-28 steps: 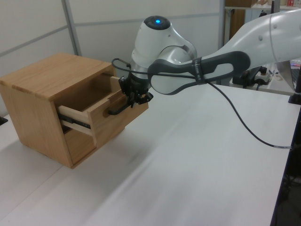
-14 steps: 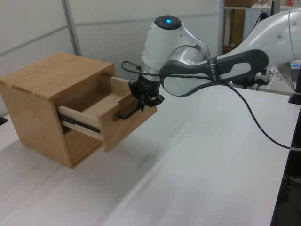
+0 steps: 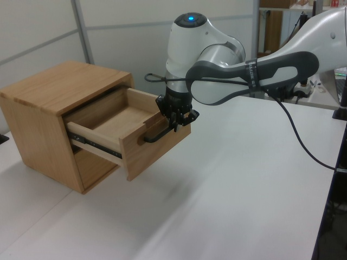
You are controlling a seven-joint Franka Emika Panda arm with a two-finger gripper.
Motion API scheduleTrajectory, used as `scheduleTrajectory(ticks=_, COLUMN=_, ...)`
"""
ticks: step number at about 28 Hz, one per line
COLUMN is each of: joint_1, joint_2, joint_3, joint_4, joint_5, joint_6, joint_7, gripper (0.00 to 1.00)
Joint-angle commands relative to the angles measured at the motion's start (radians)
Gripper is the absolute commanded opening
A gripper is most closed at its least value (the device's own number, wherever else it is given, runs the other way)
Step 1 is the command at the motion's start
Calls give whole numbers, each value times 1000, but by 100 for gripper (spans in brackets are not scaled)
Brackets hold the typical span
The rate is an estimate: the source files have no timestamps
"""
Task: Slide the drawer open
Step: 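Open the gripper and release the drawer handle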
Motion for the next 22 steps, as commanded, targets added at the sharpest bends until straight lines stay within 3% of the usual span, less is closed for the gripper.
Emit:
scheduleTrajectory(ticks=1, joint_1=17, joint_2=-42, joint_3=2, joint_4=17, joint_5=49, joint_6=-110, joint_7=17, gripper=20)
scheduleTrajectory(ticks=2, joint_1=17, joint_2=-42, joint_3=2, joint_4=27, joint_5=49, joint_6=-126, joint_7=17, gripper=23)
scheduleTrajectory(ticks=4, joint_1=17, joint_2=-42, joint_3=2, joint_4=65, joint_5=49, joint_6=-181, joint_7=15, gripper=41)
scheduleTrajectory(ticks=6, joint_1=17, joint_2=-40, joint_3=1, joint_4=85, joint_5=49, joint_6=-218, joint_7=9, gripper=70)
scheduleTrajectory(ticks=7, joint_1=17, joint_2=-40, joint_3=1, joint_4=93, joint_5=50, joint_6=-234, joint_7=13, gripper=94)
scheduleTrajectory(ticks=8, joint_1=17, joint_2=-40, joint_3=-1, joint_4=105, joint_5=50, joint_6=-268, joint_7=13, gripper=100)
scheduleTrajectory(ticks=15, joint_1=17, joint_2=-56, joint_3=-1, joint_4=111, joint_5=47, joint_6=-334, joint_7=-29, gripper=100)
scheduleTrajectory(ticks=22, joint_1=17, joint_2=-73, joint_3=2, joint_4=139, joint_5=47, joint_6=-435, joint_7=-244, gripper=100)
